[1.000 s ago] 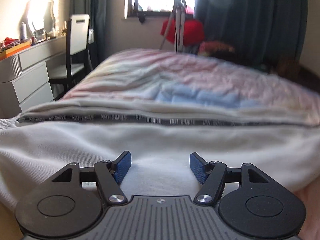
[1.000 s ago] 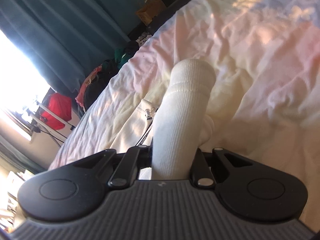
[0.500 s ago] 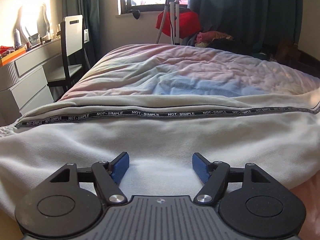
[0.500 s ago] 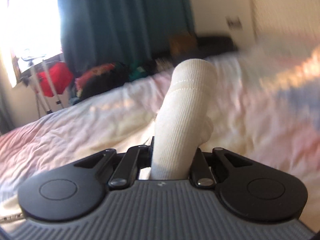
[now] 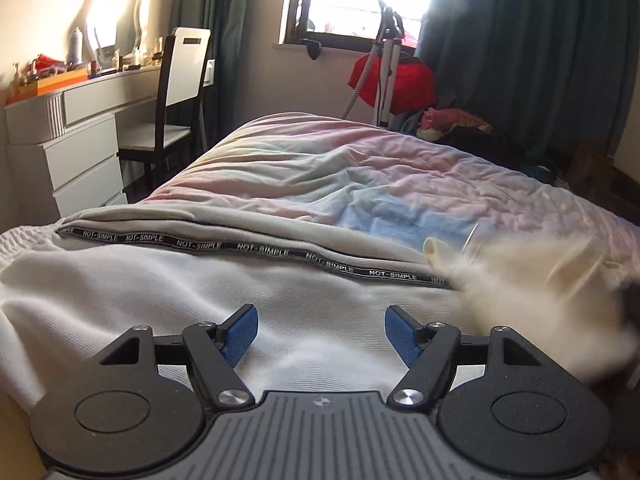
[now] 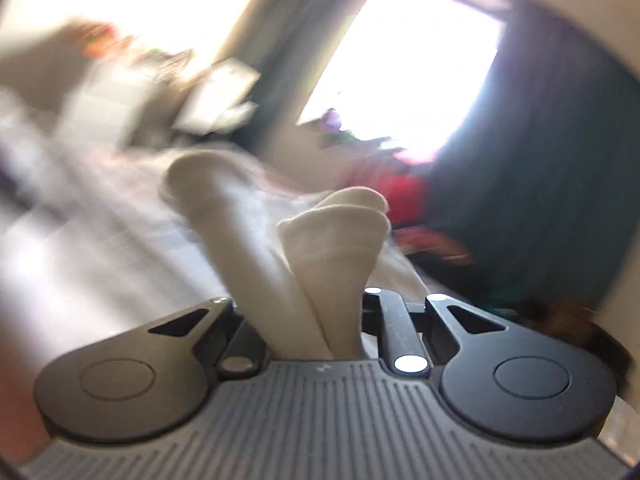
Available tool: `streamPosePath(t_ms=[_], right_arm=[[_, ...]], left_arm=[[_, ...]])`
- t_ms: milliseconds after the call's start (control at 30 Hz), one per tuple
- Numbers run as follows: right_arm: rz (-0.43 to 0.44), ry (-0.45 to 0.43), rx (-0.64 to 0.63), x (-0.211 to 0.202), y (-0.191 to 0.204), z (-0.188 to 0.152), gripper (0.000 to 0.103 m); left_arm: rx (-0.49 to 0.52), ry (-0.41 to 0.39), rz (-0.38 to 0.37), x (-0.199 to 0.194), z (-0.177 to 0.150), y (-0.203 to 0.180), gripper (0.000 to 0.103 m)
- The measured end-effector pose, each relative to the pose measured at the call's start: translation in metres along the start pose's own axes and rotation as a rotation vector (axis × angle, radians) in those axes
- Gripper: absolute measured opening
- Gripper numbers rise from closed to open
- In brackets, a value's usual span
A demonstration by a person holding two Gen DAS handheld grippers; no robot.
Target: Fold clothes
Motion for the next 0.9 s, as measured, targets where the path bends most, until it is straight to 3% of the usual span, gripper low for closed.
streamPosePath(t_ms=[33,100,233,367,567,667,733,833,900], right_arm=[[0.055,0.025,-0.049,0.0,0.023,-0.006,0.015],[0.081,0.048,-0.112,-0.002,0.046,-0.014,0.015],[0.077,0.052,0.02,-0.004,0.024,-0.007,0.015],[0.069,-0.001,-0.002,-0.017,0.03,0.015,0.015],[0.152,0.141,0.061,-0.009,0.054,-0.005,0.02],[0.23,0.182,0.127,-0.014,0.052,0.002,0.04],[0.327,0.205,0.245,-0.021,0.047,0.007,0.07],[0.475,0.229,0.452,-0.034,0.034,0.014,0.076],[0.503,0.204,0.576,-0.04,0.013,0.02,0.076]], left_arm=[[-0.01,-0.001,-0.003,0.0,0.0,0.001,0.072],[-0.029,-0.004,-0.01,-0.001,0.0,0.003,0.072],[-0.066,-0.032,-0.029,-0.001,0.006,0.007,0.072],[-0.127,-0.047,-0.042,0.004,0.012,0.018,0.072],[-0.192,-0.039,-0.075,0.006,0.011,0.026,0.072],[-0.182,-0.064,-0.081,0.001,0.015,0.025,0.072],[-0.186,-0.067,-0.094,-0.001,0.016,0.024,0.072],[-0.189,-0.085,-0.148,-0.01,0.019,0.017,0.072],[-0.186,-0.104,-0.19,-0.017,0.021,0.01,0.072]])
Point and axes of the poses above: each gripper's, at about its wrist camera, not at the fingertips, and x roughly the way its jaws point, y to its left, z to its top, the point moved 7 cm from there along x, roughly the way its jaws point, and after that the axes turned 2 degrees about x, right-handed, at the moved point
